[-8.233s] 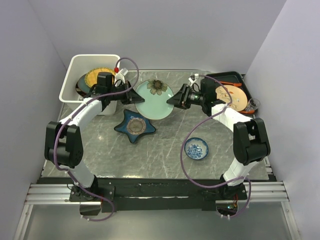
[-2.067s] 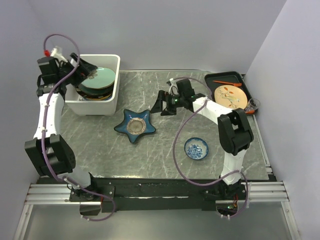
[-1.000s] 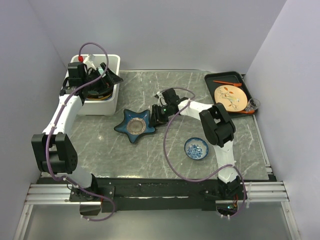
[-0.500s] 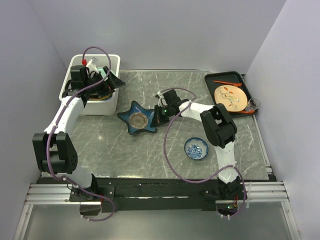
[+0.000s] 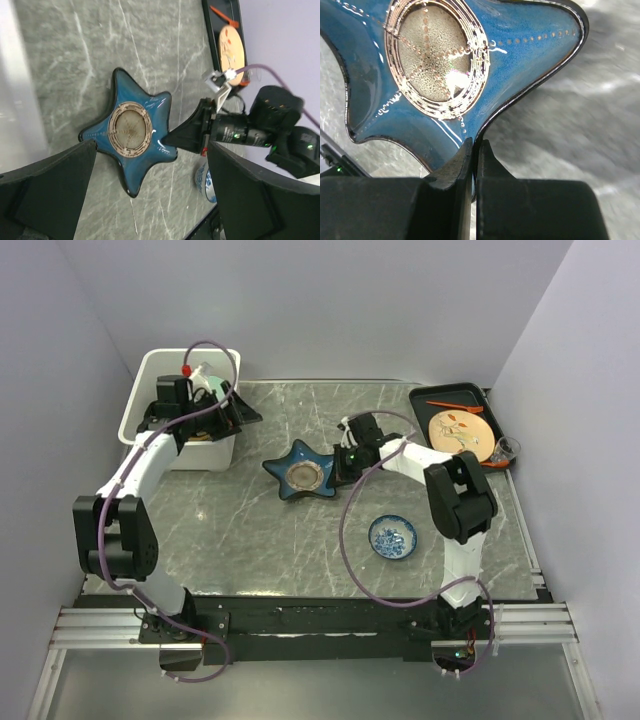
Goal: Place the plates into the plastic bin on the countertop
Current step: Pick up the plate at the center of the board, then place the plate in the plastic bin, then reset both arms
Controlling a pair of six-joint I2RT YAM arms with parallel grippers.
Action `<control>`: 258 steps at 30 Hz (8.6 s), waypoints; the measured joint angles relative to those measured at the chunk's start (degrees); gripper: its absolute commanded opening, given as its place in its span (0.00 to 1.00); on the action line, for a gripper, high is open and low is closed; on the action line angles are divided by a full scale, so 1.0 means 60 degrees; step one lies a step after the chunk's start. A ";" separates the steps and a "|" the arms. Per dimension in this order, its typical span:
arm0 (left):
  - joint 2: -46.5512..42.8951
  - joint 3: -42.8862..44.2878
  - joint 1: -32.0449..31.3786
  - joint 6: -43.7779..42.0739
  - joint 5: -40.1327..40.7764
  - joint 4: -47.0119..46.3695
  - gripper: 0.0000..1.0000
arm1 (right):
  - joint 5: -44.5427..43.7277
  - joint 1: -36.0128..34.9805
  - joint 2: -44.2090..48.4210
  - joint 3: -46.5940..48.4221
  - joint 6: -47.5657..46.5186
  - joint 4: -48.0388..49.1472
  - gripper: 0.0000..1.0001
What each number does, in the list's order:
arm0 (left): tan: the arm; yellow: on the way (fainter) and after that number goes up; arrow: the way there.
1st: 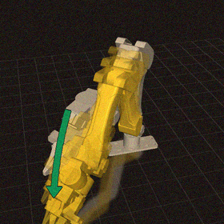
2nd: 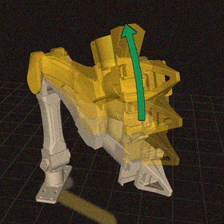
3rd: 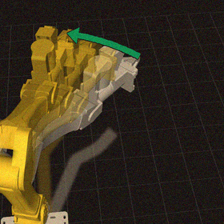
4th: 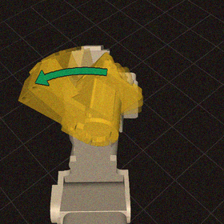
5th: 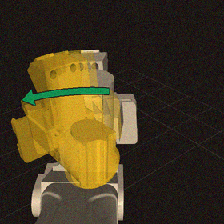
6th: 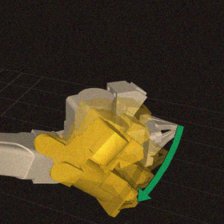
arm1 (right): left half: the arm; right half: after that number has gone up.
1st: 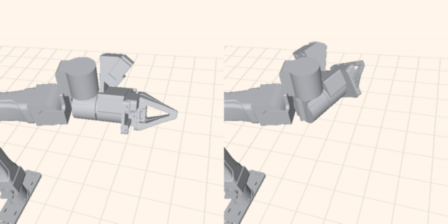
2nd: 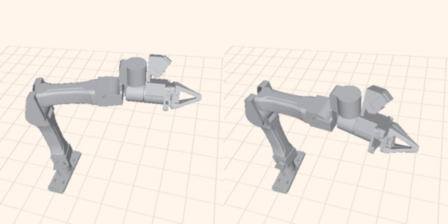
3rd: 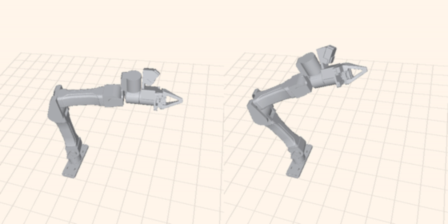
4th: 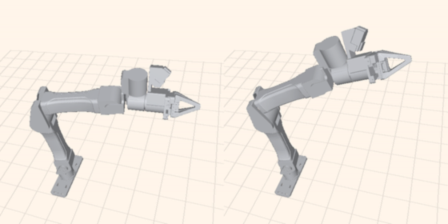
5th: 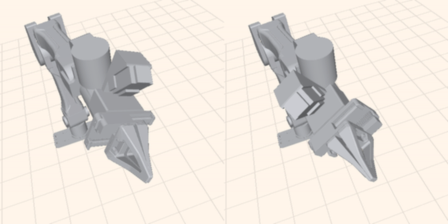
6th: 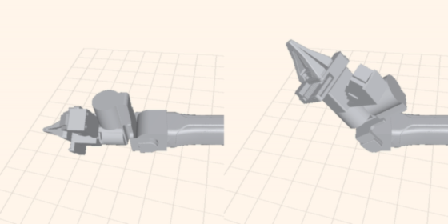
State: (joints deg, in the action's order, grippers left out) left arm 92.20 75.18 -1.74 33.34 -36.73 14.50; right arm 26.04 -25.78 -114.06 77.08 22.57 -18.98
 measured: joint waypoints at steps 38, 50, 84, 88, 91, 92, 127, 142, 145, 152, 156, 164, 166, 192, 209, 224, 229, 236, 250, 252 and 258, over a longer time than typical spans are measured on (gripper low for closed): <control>0.2124 0.0805 -0.1781 0.0029 -0.0510 0.0186 0.01 | -0.0517 0.0455 0.3002 -0.0135 -0.0499 -0.0958 0.00; 0.2160 0.0787 -0.1829 -0.0463 0.0051 0.0474 0.01 | 0.0208 0.0790 0.3537 -0.0433 0.0168 0.0160 0.80; 0.2244 0.2073 -0.1840 -0.0543 0.0444 0.0994 0.01 | 0.0317 0.1450 0.4368 -0.1432 0.0568 0.1071 1.00; 0.2251 0.2244 -0.1789 -0.0525 0.0455 0.0991 0.01 | 0.0321 0.1472 0.4368 -0.1537 0.0583 0.1078 1.00; 0.2251 0.2244 -0.1719 -0.0430 0.0474 0.0991 0.01 | 0.0328 0.1475 0.4368 -0.1548 0.0586 0.1086 1.00; 0.2251 0.2244 -0.1683 -0.0404 0.0488 0.0991 0.01 | 0.0331 0.1475 0.4368 -0.1548 0.0586 0.1089 1.00; 0.1938 0.3122 0.1552 0.0415 -0.0160 0.0419 0.01 | 0.0495 0.1494 0.4284 -0.1661 0.0568 0.1162 1.00; 0.1905 0.3122 0.2605 0.1166 -0.0255 -0.0036 0.01 | 0.0594 0.1494 0.4244 -0.1661 0.0550 0.1162 1.00; 0.1865 0.3122 0.2809 0.1410 -0.0259 -0.0273 0.01 | 0.0597 0.1490 0.4233 -0.1661 0.0550 0.1162 1.00; 0.1832 0.3122 0.3297 0.1902 -0.0335 -0.0725 0.01 | 0.0605 0.1490 0.4178 -0.1661 0.0550 0.1162 1.00; 0.1832 0.3122 0.3519 0.1978 -0.0306 -0.0732 0.01 | 0.0605 0.1494 0.4171 -0.1661 0.0550 0.1162 1.00; 0.1832 0.3096 0.3861 0.2455 0.0007 -0.0998 0.01 | 0.0645 0.1490 0.4080 -0.1661 0.0550 0.1166 1.00; 0.1832 0.3085 0.3901 0.2510 0.0153 -0.1049 0.01 | 0.0656 0.1490 0.4033 -0.1661 0.0550 0.1166 1.00; 0.3330 0.2947 0.4288 0.3242 0.1443 -0.1249 0.01 | 0.0656 0.1494 0.3770 -0.1661 0.0514 0.1158 1.00; 0.3330 0.2197 0.4284 0.3537 0.1406 -0.1982 0.20 | 0.0659 0.1490 0.3628 -0.1665 0.0510 0.1151 1.00; 0.2597 0.1249 0.4328 0.3461 0.1311 -0.2095 0.64 | 0.0670 0.1490 0.3628 -0.1668 0.0510 0.1151 1.00; 0.2116 0.1158 0.4320 0.3293 0.1348 -0.1865 0.82 | 0.0670 0.1490 0.3628 -0.1672 0.0510 0.1151 1.00; 0.0903 0.1133 0.4320 0.2951 0.1621 -0.1468 0.96 | 0.0670 0.1490 0.3628 -0.1672 0.0510 0.1151 1.00; -0.0892 0.1151 0.4317 0.2186 0.1719 -0.1304 0.99 | 0.0634 0.1490 0.3628 -0.1668 0.0510 0.1118 1.00; -0.0896 0.1151 0.4288 0.2116 0.1570 -0.1304 0.99 | 0.0601 0.1490 0.3628 -0.1668 0.0510 0.1082 1.00; -0.0896 0.1421 0.3697 0.1530 0.1537 -0.1020 0.99 | 0.0324 0.1490 0.3632 -0.1668 0.0463 0.0914 1.00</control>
State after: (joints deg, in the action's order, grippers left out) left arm 86.83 83.70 20.45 42.52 -27.51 8.38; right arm 27.99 -16.84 -92.27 67.07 25.34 -13.50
